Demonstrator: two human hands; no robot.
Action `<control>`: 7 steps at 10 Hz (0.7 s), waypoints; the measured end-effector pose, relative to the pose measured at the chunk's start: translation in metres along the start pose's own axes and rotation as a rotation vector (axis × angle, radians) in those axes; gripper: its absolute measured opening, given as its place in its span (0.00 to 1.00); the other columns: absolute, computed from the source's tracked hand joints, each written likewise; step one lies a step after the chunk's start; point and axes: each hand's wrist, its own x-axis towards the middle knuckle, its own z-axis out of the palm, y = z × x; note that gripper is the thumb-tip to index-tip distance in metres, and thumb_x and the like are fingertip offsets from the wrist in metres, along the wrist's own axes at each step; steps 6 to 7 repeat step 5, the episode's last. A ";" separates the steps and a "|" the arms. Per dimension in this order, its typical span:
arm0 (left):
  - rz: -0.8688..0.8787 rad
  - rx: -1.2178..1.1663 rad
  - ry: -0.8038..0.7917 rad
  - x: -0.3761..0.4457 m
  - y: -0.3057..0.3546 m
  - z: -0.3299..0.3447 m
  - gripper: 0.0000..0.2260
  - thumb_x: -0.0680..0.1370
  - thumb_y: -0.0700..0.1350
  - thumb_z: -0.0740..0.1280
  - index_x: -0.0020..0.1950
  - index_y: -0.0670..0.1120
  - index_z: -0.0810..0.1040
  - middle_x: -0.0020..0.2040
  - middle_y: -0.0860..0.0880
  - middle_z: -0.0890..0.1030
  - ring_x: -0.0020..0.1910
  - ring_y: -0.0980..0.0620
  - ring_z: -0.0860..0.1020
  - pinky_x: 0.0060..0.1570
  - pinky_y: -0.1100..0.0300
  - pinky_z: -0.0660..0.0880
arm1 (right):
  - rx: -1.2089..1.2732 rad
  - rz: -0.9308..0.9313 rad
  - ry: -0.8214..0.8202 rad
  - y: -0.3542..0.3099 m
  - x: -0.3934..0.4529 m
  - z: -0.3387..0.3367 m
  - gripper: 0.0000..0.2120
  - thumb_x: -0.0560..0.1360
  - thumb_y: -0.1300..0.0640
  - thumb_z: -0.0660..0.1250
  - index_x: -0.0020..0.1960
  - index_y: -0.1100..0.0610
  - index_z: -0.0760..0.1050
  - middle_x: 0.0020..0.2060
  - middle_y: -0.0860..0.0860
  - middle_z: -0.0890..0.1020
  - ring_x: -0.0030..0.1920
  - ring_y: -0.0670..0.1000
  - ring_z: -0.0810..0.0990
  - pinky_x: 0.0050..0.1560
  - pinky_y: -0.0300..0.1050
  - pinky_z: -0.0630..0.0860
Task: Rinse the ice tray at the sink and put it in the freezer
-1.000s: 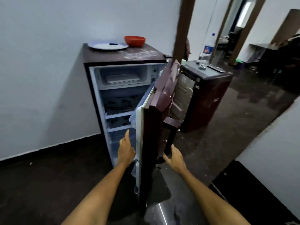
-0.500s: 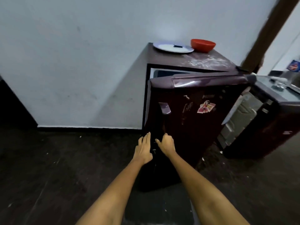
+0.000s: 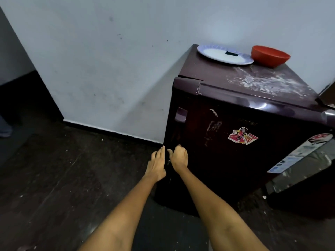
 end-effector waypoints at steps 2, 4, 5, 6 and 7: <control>-0.069 0.020 0.036 0.002 0.003 0.005 0.41 0.75 0.35 0.65 0.79 0.41 0.41 0.79 0.48 0.49 0.77 0.45 0.52 0.69 0.54 0.68 | -0.019 -0.027 -0.006 0.008 -0.001 0.006 0.18 0.79 0.49 0.60 0.55 0.65 0.71 0.50 0.61 0.81 0.51 0.59 0.80 0.48 0.51 0.78; -0.200 0.007 0.031 -0.047 -0.027 0.005 0.34 0.77 0.35 0.61 0.79 0.42 0.46 0.77 0.45 0.58 0.76 0.46 0.56 0.71 0.53 0.65 | -0.112 0.072 -0.333 -0.011 -0.021 0.033 0.20 0.78 0.47 0.60 0.62 0.61 0.73 0.60 0.57 0.79 0.60 0.57 0.77 0.57 0.48 0.74; -0.328 0.006 0.033 -0.082 -0.055 -0.003 0.28 0.78 0.36 0.59 0.77 0.43 0.55 0.74 0.45 0.65 0.74 0.47 0.62 0.71 0.54 0.65 | -0.143 -0.042 -0.450 -0.036 -0.046 0.057 0.20 0.78 0.46 0.59 0.61 0.61 0.73 0.60 0.57 0.78 0.61 0.58 0.77 0.55 0.47 0.74; -0.328 0.006 0.033 -0.082 -0.055 -0.003 0.28 0.78 0.36 0.59 0.77 0.43 0.55 0.74 0.45 0.65 0.74 0.47 0.62 0.71 0.54 0.65 | -0.143 -0.042 -0.450 -0.036 -0.046 0.057 0.20 0.78 0.46 0.59 0.61 0.61 0.73 0.60 0.57 0.78 0.61 0.58 0.77 0.55 0.47 0.74; -0.328 0.006 0.033 -0.082 -0.055 -0.003 0.28 0.78 0.36 0.59 0.77 0.43 0.55 0.74 0.45 0.65 0.74 0.47 0.62 0.71 0.54 0.65 | -0.143 -0.042 -0.450 -0.036 -0.046 0.057 0.20 0.78 0.46 0.59 0.61 0.61 0.73 0.60 0.57 0.78 0.61 0.58 0.77 0.55 0.47 0.74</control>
